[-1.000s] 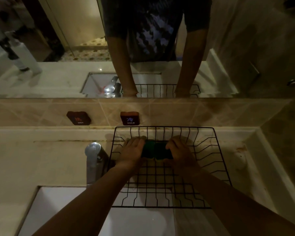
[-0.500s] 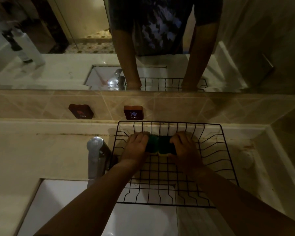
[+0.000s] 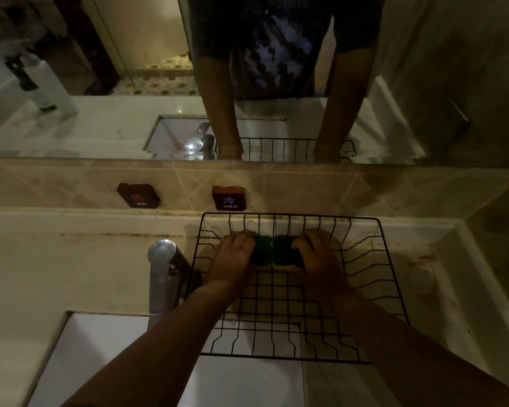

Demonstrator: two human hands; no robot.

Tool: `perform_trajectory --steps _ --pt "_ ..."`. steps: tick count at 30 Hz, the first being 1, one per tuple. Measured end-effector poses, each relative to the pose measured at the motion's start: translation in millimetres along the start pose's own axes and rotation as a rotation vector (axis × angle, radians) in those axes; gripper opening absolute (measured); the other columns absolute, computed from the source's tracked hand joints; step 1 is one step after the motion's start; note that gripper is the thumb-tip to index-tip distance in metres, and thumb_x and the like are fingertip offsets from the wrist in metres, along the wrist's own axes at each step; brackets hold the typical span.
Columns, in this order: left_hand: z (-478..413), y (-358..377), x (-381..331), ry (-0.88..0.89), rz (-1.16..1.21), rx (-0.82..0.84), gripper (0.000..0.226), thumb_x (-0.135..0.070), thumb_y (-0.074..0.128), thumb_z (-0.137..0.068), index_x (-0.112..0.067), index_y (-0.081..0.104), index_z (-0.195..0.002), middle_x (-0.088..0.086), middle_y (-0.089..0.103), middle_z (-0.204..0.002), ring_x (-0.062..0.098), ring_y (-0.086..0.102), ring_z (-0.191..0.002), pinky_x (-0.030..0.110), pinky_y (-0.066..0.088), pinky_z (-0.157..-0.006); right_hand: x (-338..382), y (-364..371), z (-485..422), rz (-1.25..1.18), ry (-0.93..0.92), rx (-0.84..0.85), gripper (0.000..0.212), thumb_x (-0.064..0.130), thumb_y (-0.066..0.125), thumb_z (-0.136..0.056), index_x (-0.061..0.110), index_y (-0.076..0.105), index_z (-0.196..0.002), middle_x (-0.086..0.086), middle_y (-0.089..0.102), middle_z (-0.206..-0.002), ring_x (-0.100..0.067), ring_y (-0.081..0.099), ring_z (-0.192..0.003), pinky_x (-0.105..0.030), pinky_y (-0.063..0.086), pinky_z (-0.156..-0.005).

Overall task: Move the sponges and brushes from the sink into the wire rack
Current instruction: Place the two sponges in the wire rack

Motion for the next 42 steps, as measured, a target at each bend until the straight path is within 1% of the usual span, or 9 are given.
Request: perform_trajectory --steps 7,12,16,20,25,30,33,37,42 --pt "-2 3 0 0.006 -0.032 -0.005 0.051 -0.017 0.067 -0.087 -0.010 0.052 -0.135 0.010 0.052 -0.142 0.030 0.043 -0.131 0.040 0.037 -0.111 2 -1 0 0.015 -0.022 -0.014 0.056 0.060 0.049 -0.086 0.007 0.056 -0.105 -0.015 0.049 -0.109 -0.030 0.050 -0.097 -0.040 0.047 -0.080" --pt "-3 5 2 -0.005 -0.039 -0.008 0.051 -0.016 0.068 -0.086 -0.010 0.053 -0.135 0.011 0.054 -0.140 0.031 0.044 -0.130 0.041 0.037 -0.111 0 3 -1 0.026 0.039 0.010 0.046 0.034 0.080 -0.075 0.003 0.060 -0.103 -0.020 0.052 -0.109 -0.037 0.052 -0.099 -0.048 0.049 -0.082" --pt "-3 7 3 -0.019 -0.044 -0.013 0.050 -0.017 0.068 -0.086 -0.010 0.054 -0.134 0.012 0.054 -0.139 0.032 0.045 -0.129 0.041 0.037 -0.111 0 5 2 -0.020 0.068 0.013 0.046 0.041 0.073 -0.081 0.003 0.059 -0.104 -0.020 0.050 -0.115 -0.037 0.051 -0.104 -0.045 0.049 -0.085" --pt "-2 9 4 -0.029 -0.027 -0.010 0.051 -0.017 0.069 -0.085 -0.010 0.055 -0.133 0.011 0.054 -0.140 0.032 0.045 -0.130 0.042 0.037 -0.111 -2 6 3 -0.026 0.080 0.011 0.046 0.035 0.078 -0.077 0.004 0.059 -0.106 -0.018 0.049 -0.118 -0.035 0.049 -0.107 -0.046 0.049 -0.086" --pt "-4 10 4 -0.040 -0.033 0.034 0.051 -0.020 0.064 -0.090 -0.013 0.050 -0.138 0.008 0.048 -0.146 0.027 0.038 -0.134 0.038 0.031 -0.115 -4 9 2 0.015 0.063 0.002 0.044 0.024 0.083 -0.073 0.008 0.058 -0.105 -0.016 0.050 -0.119 -0.035 0.051 -0.107 -0.044 0.050 -0.086" --pt "1 10 6 -0.064 -0.041 0.134 0.056 -0.020 0.061 -0.091 -0.017 0.043 -0.144 0.002 0.033 -0.156 0.024 0.023 -0.144 0.038 0.020 -0.121 -3 12 4 0.067 0.071 0.023 0.048 0.034 0.083 -0.070 0.007 0.062 -0.103 -0.017 0.054 -0.115 -0.037 0.052 -0.103 -0.045 0.050 -0.082" --pt "8 11 7 -0.091 -0.029 0.205 0.063 -0.018 0.064 -0.090 -0.019 0.038 -0.148 0.001 0.023 -0.161 0.025 0.015 -0.148 0.040 0.016 -0.123 -7 11 2 0.120 0.118 0.102 0.049 0.036 0.077 -0.077 0.013 0.061 -0.117 -0.014 0.049 -0.130 -0.035 0.045 -0.119 -0.044 0.044 -0.096" --pt "22 2 8 -0.154 0.052 0.268 0.060 -0.025 0.065 -0.089 -0.022 0.041 -0.144 0.003 0.038 -0.153 0.025 0.033 -0.140 0.041 0.031 -0.117 -7 11 14 0.162 0.198 0.257 0.058 0.053 0.057 -0.088 0.023 0.047 -0.137 -0.006 0.037 -0.146 -0.028 0.034 -0.133 -0.041 0.035 -0.107" --pt "48 -19 -4 -0.077 0.090 0.260 0.050 -0.027 0.062 -0.091 -0.021 0.048 -0.138 0.005 0.052 -0.139 0.022 0.049 -0.125 0.039 0.047 -0.103 21 -4 34 0.157 0.270 0.288 0.064 0.058 0.053 -0.086 0.024 0.045 -0.139 -0.004 0.044 -0.142 -0.026 0.043 -0.126 -0.036 0.041 -0.099"
Point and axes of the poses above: each hand's wrist, its own z-axis away from the middle knuckle, its own y-axis out of the palm, x = y × z, the point moved 9 cm from there along -z, towards the middle knuckle
